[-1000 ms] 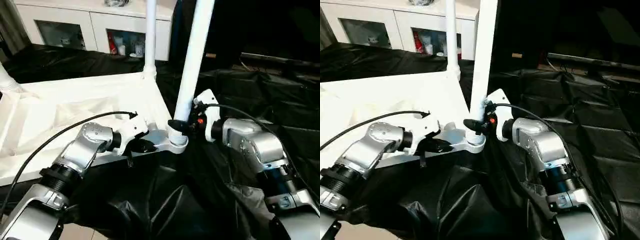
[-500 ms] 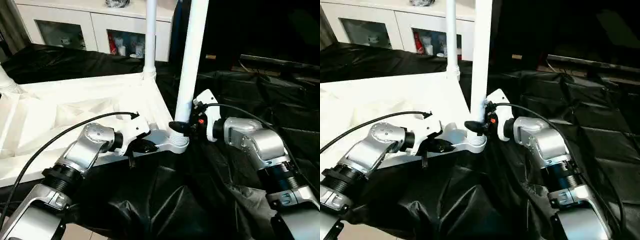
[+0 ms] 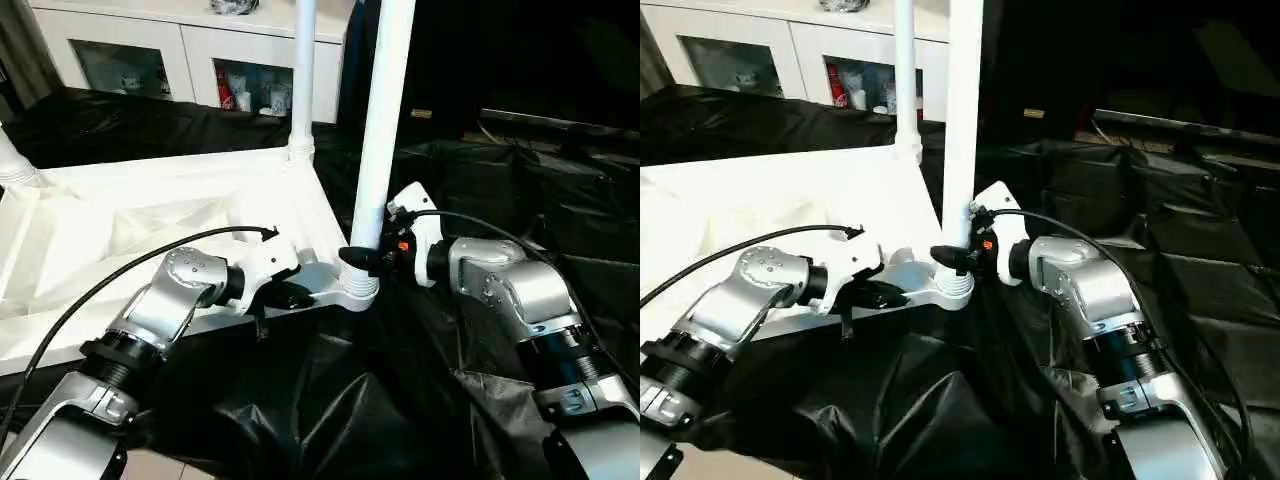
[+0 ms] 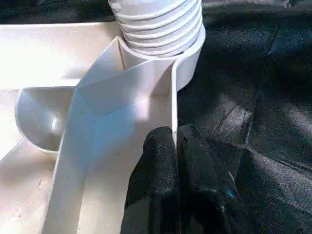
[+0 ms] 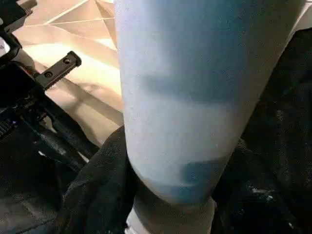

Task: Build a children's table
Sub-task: Insert table leg to table base

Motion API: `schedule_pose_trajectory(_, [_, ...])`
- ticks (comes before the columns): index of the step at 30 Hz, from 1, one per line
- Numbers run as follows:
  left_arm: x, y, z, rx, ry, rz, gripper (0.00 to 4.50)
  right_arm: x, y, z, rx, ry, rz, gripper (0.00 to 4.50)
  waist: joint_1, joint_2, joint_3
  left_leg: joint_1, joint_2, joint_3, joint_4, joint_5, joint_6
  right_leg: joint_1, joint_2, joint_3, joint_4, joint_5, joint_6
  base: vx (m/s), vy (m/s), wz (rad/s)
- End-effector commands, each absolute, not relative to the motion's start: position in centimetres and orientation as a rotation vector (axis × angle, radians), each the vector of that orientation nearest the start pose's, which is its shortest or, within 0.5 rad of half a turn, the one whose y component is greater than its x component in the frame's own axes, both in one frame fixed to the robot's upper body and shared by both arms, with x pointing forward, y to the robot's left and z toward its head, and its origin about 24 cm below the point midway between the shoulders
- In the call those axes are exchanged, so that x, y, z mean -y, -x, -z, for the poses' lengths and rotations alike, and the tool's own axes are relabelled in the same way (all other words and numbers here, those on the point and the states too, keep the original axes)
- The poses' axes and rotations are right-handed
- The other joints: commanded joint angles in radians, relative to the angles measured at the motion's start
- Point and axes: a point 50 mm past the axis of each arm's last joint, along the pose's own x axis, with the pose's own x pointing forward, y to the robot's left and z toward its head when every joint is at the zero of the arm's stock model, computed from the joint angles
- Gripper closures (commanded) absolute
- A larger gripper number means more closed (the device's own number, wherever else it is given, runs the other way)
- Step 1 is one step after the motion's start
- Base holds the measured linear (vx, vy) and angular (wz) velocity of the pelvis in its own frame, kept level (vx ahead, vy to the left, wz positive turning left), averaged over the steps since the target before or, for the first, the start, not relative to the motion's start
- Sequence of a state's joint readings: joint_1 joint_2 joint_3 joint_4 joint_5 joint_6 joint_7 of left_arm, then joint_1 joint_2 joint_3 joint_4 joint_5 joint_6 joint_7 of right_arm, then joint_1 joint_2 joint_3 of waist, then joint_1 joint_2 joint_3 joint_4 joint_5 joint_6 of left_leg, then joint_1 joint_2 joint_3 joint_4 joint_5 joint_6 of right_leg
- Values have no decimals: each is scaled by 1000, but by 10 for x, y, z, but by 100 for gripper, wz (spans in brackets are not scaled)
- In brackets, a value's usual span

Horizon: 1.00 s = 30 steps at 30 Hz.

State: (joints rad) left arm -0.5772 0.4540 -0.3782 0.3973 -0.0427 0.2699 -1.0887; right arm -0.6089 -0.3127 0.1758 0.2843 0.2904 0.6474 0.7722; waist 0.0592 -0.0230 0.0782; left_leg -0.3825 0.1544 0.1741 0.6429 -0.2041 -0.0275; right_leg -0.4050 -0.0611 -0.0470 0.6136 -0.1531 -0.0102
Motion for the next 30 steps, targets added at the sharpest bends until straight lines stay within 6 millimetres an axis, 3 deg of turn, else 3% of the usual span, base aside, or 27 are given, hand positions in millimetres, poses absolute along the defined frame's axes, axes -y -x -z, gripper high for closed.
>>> schedule_pose_trajectory(1, [-117,-310,-73,-421,-462,1326,450,114,-328,-87,-448,-25,-945,263,0,6,-83,26,74,-27,-95,-189,-40,43,-95,48,-61,-266,-236,0,0,0])
schedule_pose_trajectory(9, [-118,-314,-74,-414,-446,1289,450,122,-320,-73,-440,-163,-917,263,5,8,-83,28,75,-27,-95,-201,-38,41,-97,48,-64,-267,-237,0,0,0])
schedule_pose_trajectory(11, [-119,-316,-75,-411,-447,1271,450,126,-315,-64,-418,-234,-896,263,7,18,-83,28,75,-28,-96,-205,-39,41,-97,48,-65,-261,-239,0,0,0])
schedule_pose_trajectory(12, [-119,-316,-75,-411,-447,1271,450,126,-315,-64,-418,-234,-896,263,7,13,-85,27,75,-28,-96,-208,-38,43,-98,48,-65,-256,-240,0,0,0])
schedule_pose_trajectory(14, [-121,-320,-76,-411,-447,1248,450,130,-311,-57,-392,-286,-866,263,7,18,-84,28,74,-28,-97,-215,-39,41,-95,47,-65,-250,-243,0,0,0])
schedule_pose_trajectory(16, [-123,-322,-77,-411,-450,1233,450,132,-307,-51,-375,-322,-834,263,8,23,-83,29,74,-31,-98,-239,-44,41,-98,47,-67,-271,-244,0,0,0])
schedule_pose_trajectory(18, [-124,-324,-78,-408,-450,1222,450,134,-305,-46,-369,-330,-818,263,7,21,-81,32,73,-31,-100,-266,-47,38,-96,46,-72,-301,-237,0,0,0])
schedule_pose_trajectory(20, [-125,-326,-78,-408,-453,1211,450,134,-300,-39,-364,-344,-805,263,8,30,-80,31,73,-33,-101,-284,-50,37,-97,46,-74,-330,-229,0,0,0])
schedule_pose_trajectory(21, [-126,-327,-78,-409,-456,1200,450,134,-298,-35,-354,-354,-787,263,7,27,-80,31,73,-33,-101,-294,-50,37,-98,47,-77,-343,-224,0,0,0])
schedule_pose_trajectory(25, [-126,-328,-78,-410,-460,1196,450,135,-295,-31,-342,-324,-770,263,5,30,-80,31,73,-36,-104,-311,-52,36,-95,45,-78,-357,-215,0,0,0])
schedule_pose_trajectory(30, [-126,-328,-77,-414,-466,1197,450,129,-296,-42,-294,-96,-788,263,1,29,-77,31,71,-36,-105,-323,-55,34,-94,45,-80,-380,-204,0,0,0])
